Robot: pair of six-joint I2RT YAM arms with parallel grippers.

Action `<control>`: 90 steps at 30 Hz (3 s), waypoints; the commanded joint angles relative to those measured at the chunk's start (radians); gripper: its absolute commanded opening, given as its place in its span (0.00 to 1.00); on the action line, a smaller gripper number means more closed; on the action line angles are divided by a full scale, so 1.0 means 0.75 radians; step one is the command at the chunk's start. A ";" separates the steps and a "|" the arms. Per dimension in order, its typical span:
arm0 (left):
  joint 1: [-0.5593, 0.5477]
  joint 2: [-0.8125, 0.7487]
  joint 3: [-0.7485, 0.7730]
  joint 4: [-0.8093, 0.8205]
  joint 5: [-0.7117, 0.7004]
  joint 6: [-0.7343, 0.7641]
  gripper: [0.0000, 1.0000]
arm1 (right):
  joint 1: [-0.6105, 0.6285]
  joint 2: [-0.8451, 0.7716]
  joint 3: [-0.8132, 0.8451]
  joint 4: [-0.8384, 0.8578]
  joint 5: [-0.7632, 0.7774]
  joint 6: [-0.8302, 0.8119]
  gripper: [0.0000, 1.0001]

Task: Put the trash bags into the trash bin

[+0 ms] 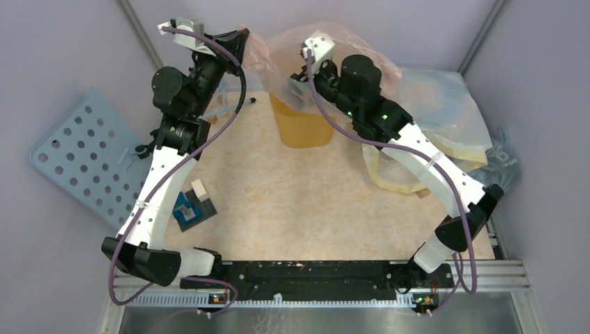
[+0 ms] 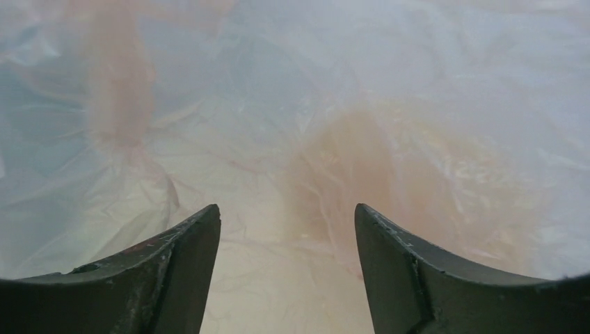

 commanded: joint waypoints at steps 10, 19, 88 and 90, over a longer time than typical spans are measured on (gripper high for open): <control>0.015 0.013 0.017 0.097 0.003 -0.013 0.00 | 0.007 -0.352 -0.249 0.415 0.303 0.218 0.61; 0.015 0.095 0.092 0.108 0.039 -0.029 0.00 | 0.008 -0.388 -0.291 0.440 0.000 0.404 0.43; 0.087 0.168 0.279 -0.032 0.072 -0.032 0.00 | -0.169 -0.584 -0.919 0.217 -0.006 0.463 0.86; 0.087 0.168 0.290 -0.037 0.085 -0.048 0.00 | -0.169 -0.541 -0.905 0.227 -0.029 0.439 0.86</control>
